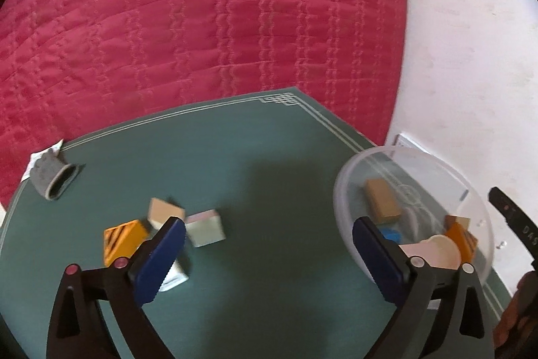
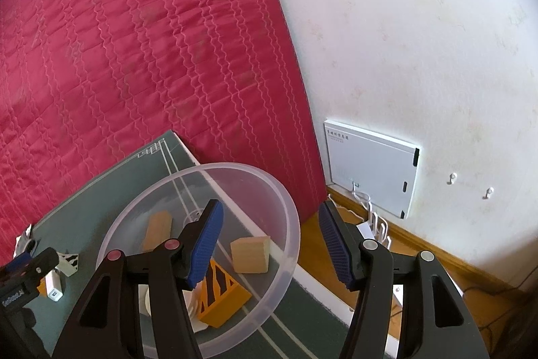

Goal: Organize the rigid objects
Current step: 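Grasp the orange-black striped triangle with the left gripper while the right approaches the white block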

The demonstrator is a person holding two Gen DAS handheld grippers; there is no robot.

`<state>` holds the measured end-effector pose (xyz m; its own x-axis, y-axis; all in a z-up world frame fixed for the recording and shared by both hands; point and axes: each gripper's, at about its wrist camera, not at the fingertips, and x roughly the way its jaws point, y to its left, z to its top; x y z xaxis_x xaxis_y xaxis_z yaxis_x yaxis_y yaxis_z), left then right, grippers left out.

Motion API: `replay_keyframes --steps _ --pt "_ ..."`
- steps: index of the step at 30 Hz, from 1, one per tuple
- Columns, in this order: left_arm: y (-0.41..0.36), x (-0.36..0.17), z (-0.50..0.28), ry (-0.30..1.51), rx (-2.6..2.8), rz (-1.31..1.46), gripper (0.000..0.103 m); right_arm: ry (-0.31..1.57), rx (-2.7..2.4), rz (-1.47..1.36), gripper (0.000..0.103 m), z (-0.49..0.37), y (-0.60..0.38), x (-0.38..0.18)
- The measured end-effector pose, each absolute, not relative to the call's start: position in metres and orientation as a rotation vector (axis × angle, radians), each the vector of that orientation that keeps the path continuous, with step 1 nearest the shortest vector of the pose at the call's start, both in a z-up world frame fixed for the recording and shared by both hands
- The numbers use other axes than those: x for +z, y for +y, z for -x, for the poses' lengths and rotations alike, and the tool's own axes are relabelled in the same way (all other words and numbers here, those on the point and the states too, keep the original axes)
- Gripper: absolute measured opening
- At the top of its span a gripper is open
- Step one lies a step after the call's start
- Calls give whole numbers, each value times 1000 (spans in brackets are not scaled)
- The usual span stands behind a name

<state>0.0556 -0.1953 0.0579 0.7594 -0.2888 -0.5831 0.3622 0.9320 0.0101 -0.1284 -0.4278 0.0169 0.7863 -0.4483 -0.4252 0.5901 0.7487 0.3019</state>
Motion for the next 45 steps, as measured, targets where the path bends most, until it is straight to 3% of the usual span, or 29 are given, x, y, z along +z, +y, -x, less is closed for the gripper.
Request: replay_keyframes --steps 12,32,45 --pt "-156 54 -69 619 -213 -97 102 352 -561 -415 69 123 -423 17" --pt "-91 46 -77 634 -94 -101 102 482 -156 -152 70 95 -310 28" --pt "-68 30 -92 702 -95 -83 101 576 37 -131 70 78 -255 12"
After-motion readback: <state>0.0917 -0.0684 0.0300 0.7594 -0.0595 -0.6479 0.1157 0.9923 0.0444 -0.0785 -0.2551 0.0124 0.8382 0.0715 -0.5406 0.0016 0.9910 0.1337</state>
